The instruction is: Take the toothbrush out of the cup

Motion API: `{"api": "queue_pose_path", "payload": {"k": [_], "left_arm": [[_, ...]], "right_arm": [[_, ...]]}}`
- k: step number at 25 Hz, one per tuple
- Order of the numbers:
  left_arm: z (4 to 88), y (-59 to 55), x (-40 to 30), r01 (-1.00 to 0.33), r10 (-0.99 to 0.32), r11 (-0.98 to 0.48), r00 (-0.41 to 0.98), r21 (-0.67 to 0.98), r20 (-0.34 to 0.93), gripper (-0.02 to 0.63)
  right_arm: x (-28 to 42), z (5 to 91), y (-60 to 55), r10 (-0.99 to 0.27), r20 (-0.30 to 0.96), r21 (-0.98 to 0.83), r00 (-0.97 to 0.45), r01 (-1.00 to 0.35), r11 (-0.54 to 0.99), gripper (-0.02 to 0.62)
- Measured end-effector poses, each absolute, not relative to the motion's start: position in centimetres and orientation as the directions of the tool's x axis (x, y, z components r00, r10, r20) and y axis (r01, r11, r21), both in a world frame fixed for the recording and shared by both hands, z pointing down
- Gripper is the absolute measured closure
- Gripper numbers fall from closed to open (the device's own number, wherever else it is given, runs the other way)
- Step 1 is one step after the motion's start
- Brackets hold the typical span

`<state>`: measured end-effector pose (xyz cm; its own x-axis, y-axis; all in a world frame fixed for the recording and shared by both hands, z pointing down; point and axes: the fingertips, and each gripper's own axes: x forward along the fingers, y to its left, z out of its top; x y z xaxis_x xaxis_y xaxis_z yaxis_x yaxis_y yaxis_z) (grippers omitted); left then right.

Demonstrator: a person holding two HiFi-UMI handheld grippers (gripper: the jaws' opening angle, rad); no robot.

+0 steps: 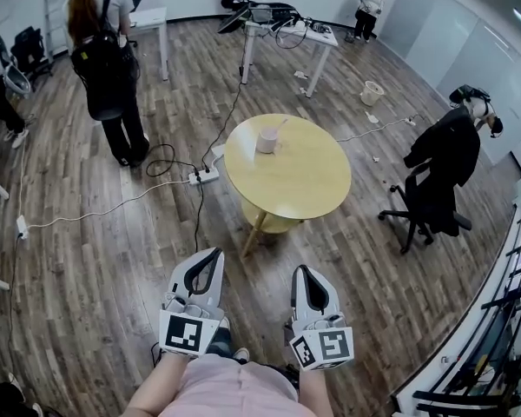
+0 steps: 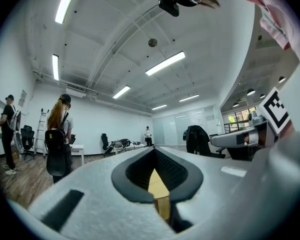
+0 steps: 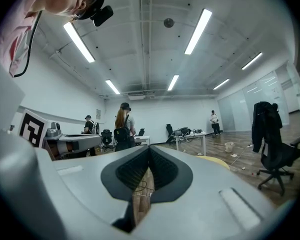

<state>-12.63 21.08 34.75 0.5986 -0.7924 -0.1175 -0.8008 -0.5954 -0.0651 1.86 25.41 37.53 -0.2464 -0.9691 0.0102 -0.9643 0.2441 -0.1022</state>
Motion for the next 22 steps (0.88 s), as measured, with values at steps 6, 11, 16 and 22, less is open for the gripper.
{"api": "queue_pose_path", "payload": {"k": [6,11,16,22], "left_arm": [[34.7,17.1,-12.7,-0.783,-0.775,-0.619,0.622,-0.065,-0.114,0.609],[35.1,15.0,-12.0,-0.781,-0.774,-0.623,0.624,-0.044,-0.106,0.609],[35.5,12.6,-11.7,-0.791,-0.788,-0.611,0.609,-0.008,-0.091,0.608],[35.9,8.9,-9.5,-0.802,-0.798,-0.597,0.597,-0.028,-0.087,0.609]], "right_arm": [[1.7,37.7,21.7,-0.977,0.005,-0.115,-0.214,-0.970,0.212,0.588],[2.4,38.0,19.6,-0.979,0.015,-0.108,-0.202,-0.974,0.200,0.588],[2.9,37.9,16.8,-0.976,0.027,-0.104,-0.214,-0.972,0.210,0.588],[5.1,38.2,12.9,-0.972,0.020,-0.113,-0.236,-0.966,0.232,0.588]]}}
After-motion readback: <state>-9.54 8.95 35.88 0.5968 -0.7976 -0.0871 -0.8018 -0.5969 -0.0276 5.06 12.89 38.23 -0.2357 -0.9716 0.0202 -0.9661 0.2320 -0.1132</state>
